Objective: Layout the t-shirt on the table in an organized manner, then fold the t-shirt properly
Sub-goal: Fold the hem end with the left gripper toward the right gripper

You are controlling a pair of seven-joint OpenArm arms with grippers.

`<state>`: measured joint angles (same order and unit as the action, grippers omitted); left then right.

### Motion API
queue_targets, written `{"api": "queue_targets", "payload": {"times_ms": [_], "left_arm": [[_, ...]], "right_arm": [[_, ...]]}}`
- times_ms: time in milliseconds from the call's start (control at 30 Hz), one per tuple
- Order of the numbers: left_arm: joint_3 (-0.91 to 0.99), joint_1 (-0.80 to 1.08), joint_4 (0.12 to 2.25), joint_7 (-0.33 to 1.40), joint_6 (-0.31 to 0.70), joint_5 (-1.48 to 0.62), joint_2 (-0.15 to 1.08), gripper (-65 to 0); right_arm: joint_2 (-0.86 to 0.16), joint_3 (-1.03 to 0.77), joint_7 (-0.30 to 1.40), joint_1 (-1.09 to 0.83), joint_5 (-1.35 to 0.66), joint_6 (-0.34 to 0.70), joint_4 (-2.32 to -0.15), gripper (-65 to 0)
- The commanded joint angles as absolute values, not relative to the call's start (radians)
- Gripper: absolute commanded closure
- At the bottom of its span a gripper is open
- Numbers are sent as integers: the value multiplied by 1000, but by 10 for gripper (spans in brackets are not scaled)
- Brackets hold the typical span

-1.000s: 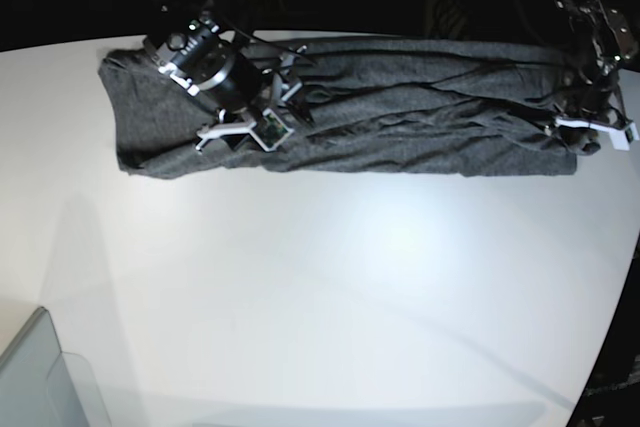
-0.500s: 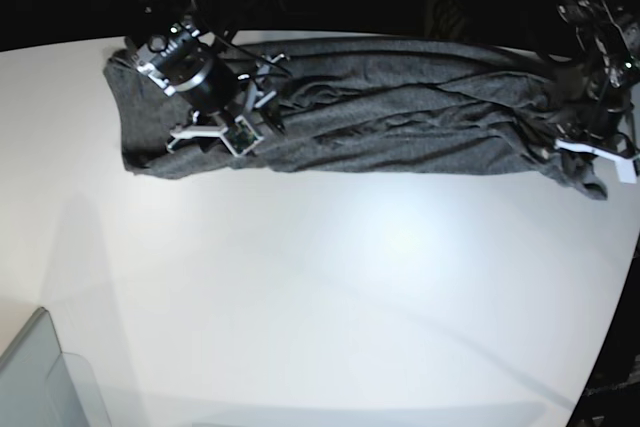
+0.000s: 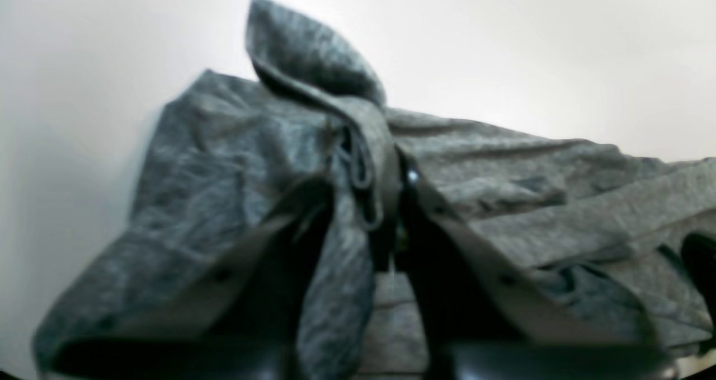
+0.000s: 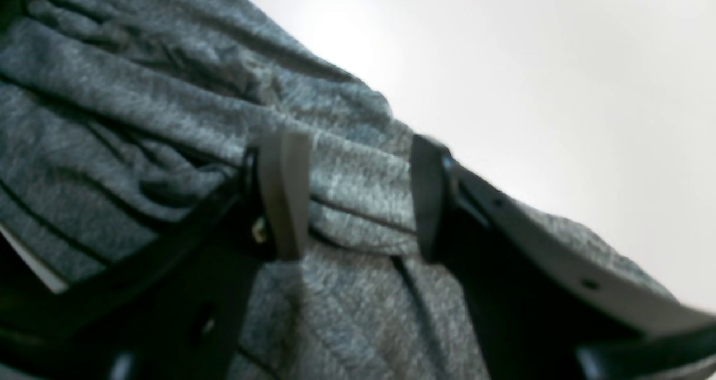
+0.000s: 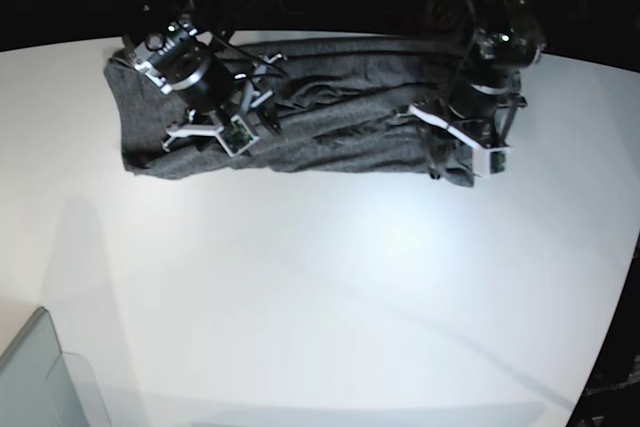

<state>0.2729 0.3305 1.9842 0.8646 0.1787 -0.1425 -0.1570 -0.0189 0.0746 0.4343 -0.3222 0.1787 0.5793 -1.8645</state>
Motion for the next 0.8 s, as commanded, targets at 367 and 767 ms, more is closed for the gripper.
{"api": "queue_targets", "payload": {"times_ms": [367, 767], "left_arm": [[-174, 289, 1992, 746, -21, 39, -157, 0], [-400, 245, 1860, 728, -170, 30, -73, 0]], "right_arm": [[-19, 71, 406, -305, 165, 576, -1886, -302], [5, -120, 407, -225, 165, 581, -1886, -302]]}}
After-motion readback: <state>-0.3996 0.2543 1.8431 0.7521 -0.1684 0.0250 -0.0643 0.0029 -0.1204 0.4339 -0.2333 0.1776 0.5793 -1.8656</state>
